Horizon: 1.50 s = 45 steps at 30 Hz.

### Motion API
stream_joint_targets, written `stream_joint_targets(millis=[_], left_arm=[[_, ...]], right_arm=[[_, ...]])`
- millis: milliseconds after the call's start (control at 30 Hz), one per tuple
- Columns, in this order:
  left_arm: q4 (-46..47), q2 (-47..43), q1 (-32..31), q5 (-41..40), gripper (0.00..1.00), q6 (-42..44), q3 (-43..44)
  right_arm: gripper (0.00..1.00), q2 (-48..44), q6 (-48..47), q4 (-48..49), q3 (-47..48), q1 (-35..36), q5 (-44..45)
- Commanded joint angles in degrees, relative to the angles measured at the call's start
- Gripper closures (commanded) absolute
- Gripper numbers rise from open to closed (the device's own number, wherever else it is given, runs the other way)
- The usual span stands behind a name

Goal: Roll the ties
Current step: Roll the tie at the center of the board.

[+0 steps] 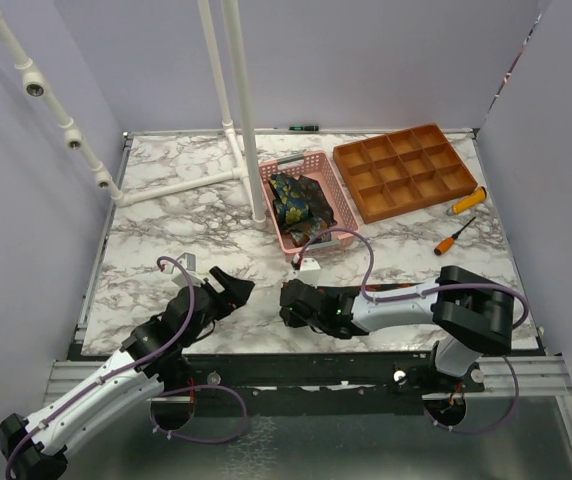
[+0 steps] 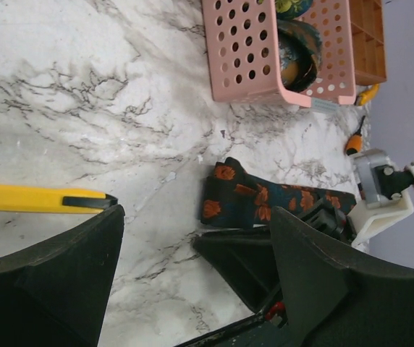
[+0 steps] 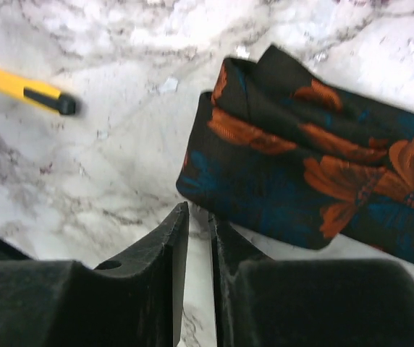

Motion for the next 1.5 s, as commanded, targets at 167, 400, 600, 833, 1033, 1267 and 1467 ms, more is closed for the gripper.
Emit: stream_joint_targets(millis=[167, 400, 600, 833, 1033, 1267, 1467], left_arm=[[-5.3, 0.7, 0.3, -1.3, 0.18, 1.5, 2.1], [-3.7, 2.2, 0.3, -1.6, 0.18, 1.7, 1.1], [-1.3, 4.4, 0.3, -1.7, 0.18, 1.8, 0.6], [0.9, 6.3, 0.3, -1.2, 0.18, 2.0, -0.3], [3.5, 6.5, 0.3, -0.9, 0.18, 1.4, -2.4], [4.1, 8.2, 0.3, 0.2, 0.18, 2.0, -2.0], [4.5, 8.9, 0.3, 0.6, 0.18, 2.0, -1.7]], right_arm=[[0.78, 6.8, 1.9, -4.7, 0.2, -0.5, 11.9], [0.77, 6.9, -6.2, 1.7, -2.3, -3.8, 8.0], [0.76, 5.9, -12.8, 3.8, -3.6, -8.4, 5.2], [0.71, 0.1, -17.2, 5.2, -5.7, -8.6, -0.3], [0.72, 0.8, -13.0, 4.2, -6.7, -8.7, 1.9], [0.75, 7.0, -11.8, 5.6, -3.1, -11.3, 5.4], [0.76, 9.7, -14.2, 6.5, -1.7, -14.6, 5.0]])
